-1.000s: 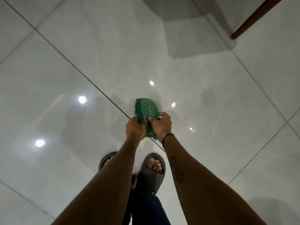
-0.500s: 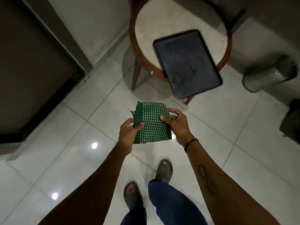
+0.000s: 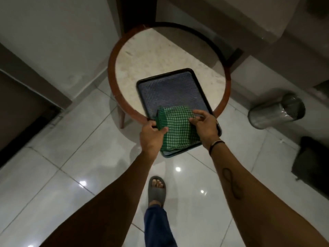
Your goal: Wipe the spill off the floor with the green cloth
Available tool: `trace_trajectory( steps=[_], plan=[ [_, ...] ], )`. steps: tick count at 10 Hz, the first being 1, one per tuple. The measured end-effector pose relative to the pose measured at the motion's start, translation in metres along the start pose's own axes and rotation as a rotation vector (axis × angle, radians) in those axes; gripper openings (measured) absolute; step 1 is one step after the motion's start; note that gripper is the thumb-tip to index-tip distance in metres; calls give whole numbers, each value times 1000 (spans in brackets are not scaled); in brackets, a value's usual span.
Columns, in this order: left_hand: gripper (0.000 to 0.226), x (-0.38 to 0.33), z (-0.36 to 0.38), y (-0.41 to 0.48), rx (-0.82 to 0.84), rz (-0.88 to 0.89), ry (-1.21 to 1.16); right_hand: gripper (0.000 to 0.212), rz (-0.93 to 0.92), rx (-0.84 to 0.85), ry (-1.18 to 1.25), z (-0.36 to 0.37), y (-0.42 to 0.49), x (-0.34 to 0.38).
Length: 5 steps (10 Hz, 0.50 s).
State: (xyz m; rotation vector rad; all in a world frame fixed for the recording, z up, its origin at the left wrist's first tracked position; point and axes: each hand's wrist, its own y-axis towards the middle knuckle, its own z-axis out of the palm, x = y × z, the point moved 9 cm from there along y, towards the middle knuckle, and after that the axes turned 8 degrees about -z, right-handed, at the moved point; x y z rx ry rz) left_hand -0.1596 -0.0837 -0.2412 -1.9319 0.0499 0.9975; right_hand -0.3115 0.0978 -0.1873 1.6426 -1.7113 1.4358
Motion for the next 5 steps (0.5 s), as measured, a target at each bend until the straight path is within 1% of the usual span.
trace_trajectory(
  steps=[1,2,3,4,5],
  plan=[
    [35,-10,12,4,-59,92,274,40,-19,99,-139,4,21,-11],
    [29,-23,1,-5,-84,125,333,40,-81,100,-289,0,16,2],
    [37,-69,-36,-41,-162,250,406,46,-271,83,-439,-8,-14,61],
    [67,-141,-77,-96,-184,465,652,64,-600,154,-759,-2,-65,153],
    [86,-247,-133,-180,-376,718,936,77,-889,-2,-909,-27,-133,284]
  ],
)
